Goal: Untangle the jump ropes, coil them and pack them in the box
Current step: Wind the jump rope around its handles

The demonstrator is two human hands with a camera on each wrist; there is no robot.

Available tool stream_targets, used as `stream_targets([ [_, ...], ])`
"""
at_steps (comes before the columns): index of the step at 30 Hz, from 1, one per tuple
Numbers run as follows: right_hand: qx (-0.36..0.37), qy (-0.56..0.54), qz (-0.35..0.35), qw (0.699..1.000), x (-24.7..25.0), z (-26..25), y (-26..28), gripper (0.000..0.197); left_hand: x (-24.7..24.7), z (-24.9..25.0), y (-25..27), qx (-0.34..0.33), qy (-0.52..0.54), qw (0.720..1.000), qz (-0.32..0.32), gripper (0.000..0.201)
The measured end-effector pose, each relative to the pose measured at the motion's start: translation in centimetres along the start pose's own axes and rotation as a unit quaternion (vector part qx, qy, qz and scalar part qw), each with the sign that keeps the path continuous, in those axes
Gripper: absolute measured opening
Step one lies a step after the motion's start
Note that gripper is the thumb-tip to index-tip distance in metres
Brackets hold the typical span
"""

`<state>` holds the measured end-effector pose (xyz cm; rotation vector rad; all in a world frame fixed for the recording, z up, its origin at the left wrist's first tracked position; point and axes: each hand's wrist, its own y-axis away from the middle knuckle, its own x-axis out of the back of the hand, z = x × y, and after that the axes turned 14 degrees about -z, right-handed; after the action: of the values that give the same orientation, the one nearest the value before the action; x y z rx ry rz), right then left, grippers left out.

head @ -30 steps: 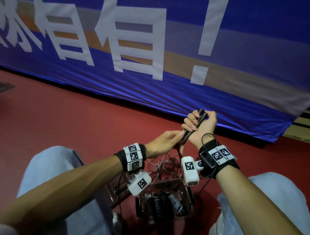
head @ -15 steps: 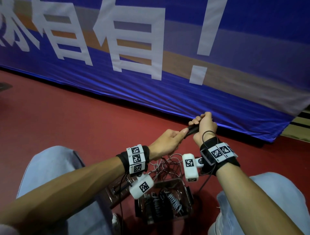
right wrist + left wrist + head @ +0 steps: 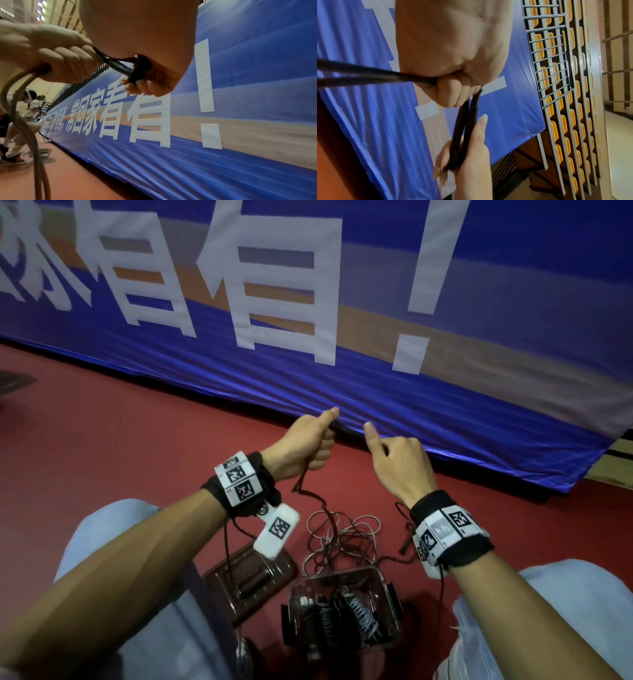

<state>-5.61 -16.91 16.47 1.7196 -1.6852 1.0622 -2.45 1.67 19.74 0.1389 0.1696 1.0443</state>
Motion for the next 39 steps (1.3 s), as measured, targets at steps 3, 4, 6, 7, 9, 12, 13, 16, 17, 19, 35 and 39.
stream_targets([
  [3,0.033,0.019,-0.090,0.995,-0.1,-0.3,0.2,0.076,1.3,1.1,0.3,0.026,-0.031,0.999,-0.034,0.054],
  [4,0.036,0.003,-0.124,0.992,-0.3,-0.2,0.2,0.073,1.3,1.2,0.4,0.031,-0.045,0.998,-0.045,0.054],
  [6,0.020,-0.081,-0.189,0.978,-0.9,-0.3,0.2,0.065,1.2,1.2,0.5,0.041,-0.054,0.996,-0.064,0.053],
  [7,0.009,-0.123,-0.204,0.971,-1.3,-0.4,0.3,0.059,1.2,1.2,0.3,0.048,-0.043,0.995,-0.071,0.052],
  [9,-0.008,-0.168,-0.194,0.966,-1.7,-0.7,0.3,0.052,1.4,1.2,0.1,0.064,0.011,0.993,-0.100,0.053],
  [12,-0.001,-0.260,-0.152,0.954,-2.2,-1.4,0.2,0.055,1.7,1.3,-0.2,0.058,0.085,0.982,-0.157,0.059],
  [13,-0.002,-0.291,-0.130,0.948,-2.2,-1.5,0.1,0.057,1.5,1.2,-0.3,0.050,0.068,0.985,-0.153,0.060],
  [16,-0.002,-0.350,-0.082,0.933,-2.2,-1.8,0.1,0.055,0.7,0.6,-0.9,0.021,-0.068,0.995,-0.074,0.058],
  [17,0.001,-0.344,-0.070,0.936,-2.3,-1.7,0.1,0.053,0.5,0.5,-1.0,0.012,-0.093,0.994,-0.049,0.056],
  [19,0.002,-0.357,-0.036,0.933,-2.7,-1.8,0.3,0.059,0.3,0.0,-1.2,-0.007,-0.122,0.992,-0.032,0.051],
  [35,-0.001,-0.546,-0.018,0.837,-2.2,-4.3,1.1,0.062,-4.1,-5.2,-2.3,0.070,-0.012,0.992,-0.105,0.049],
  [39,-0.059,-0.487,-0.057,0.869,-0.5,-2.4,0.2,0.058,-1.8,-6.3,-3.2,-0.046,-0.367,0.927,-0.056,0.015],
])
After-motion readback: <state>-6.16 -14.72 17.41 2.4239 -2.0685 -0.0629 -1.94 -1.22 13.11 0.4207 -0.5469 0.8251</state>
